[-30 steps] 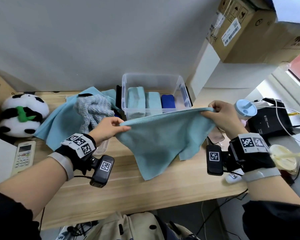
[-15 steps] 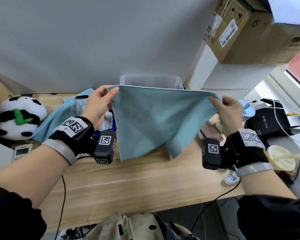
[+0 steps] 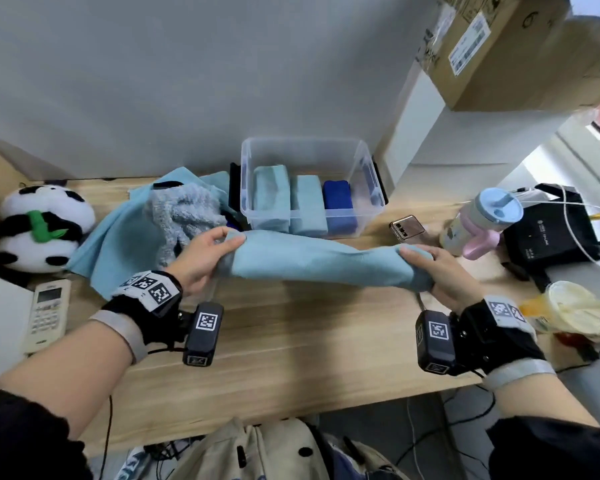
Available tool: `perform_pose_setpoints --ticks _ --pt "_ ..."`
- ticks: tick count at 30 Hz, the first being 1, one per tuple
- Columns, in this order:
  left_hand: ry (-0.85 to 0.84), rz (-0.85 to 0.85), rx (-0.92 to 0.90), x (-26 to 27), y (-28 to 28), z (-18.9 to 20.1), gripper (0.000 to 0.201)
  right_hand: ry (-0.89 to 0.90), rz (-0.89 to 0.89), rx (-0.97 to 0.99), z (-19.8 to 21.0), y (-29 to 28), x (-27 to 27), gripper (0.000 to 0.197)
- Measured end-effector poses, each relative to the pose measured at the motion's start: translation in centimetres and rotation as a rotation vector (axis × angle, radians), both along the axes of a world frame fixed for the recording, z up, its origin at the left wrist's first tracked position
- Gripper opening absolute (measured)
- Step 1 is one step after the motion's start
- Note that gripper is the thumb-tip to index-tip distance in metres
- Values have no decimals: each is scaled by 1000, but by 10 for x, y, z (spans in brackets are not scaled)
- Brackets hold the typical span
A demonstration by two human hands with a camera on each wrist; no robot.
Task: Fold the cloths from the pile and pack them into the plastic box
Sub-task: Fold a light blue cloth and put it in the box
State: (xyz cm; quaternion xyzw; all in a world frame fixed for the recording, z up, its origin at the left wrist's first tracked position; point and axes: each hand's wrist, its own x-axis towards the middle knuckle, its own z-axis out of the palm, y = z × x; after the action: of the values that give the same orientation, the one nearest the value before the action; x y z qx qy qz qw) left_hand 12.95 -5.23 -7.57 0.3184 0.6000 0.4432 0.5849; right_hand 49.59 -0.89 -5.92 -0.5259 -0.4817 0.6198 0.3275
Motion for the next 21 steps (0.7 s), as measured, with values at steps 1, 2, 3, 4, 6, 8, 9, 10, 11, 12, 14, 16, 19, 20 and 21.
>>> perform_pose_setpoints --ticks 1,2,3,4,6,8,9,10,11,12,14,16,19,20,21 --pt "8 -36 -45 0 -5 -11 7 -22 61 -66 -9 -5 1 55" --pt "22 -73 -92 1 -11 -21 6 -40 114 -136 -17 -11 1 44" --pt "42 -116 -134 2 -16 -29 7 -66 159 -202 -25 -17 1 34" --pt "70 -161 -176 2 -21 -37 8 -99 207 -256 -34 -22 2 35" --pt "116 -246 -255 2 -31 -54 8 -156 300 -350 -53 -30 4 48" --pt "192 -352 -343 -1 -41 -72 5 -188 356 -423 -69 -39 5 54" --pt "244 -400 -376 -4 -45 -82 8 -201 369 -452 -77 -44 5 55" --pt "276 -431 -407 -5 -50 -90 8 -213 373 -478 -83 -49 5 51" --pt "275 -427 -423 -6 -54 -96 6 -227 371 -496 -88 -53 4 42" --pt "254 -402 -427 -5 -58 -100 8 -229 357 -515 -91 -57 3 30" --pt "223 -323 -401 -2 -61 -106 12 -242 291 -524 -100 -62 4 13" --pt "240 -211 -364 0 -59 -109 9 -265 187 -477 -108 -65 3 9" --pt "272 -5 -311 -1 -51 -114 17 -418 -16 -410 -119 -64 3 14" --pt "277 23 -294 -1 -49 -116 16 -513 -78 -395 -126 -62 6 22" --pt "283 27 -282 -1 -46 -117 11 -628 -130 -379 -132 -58 10 32"
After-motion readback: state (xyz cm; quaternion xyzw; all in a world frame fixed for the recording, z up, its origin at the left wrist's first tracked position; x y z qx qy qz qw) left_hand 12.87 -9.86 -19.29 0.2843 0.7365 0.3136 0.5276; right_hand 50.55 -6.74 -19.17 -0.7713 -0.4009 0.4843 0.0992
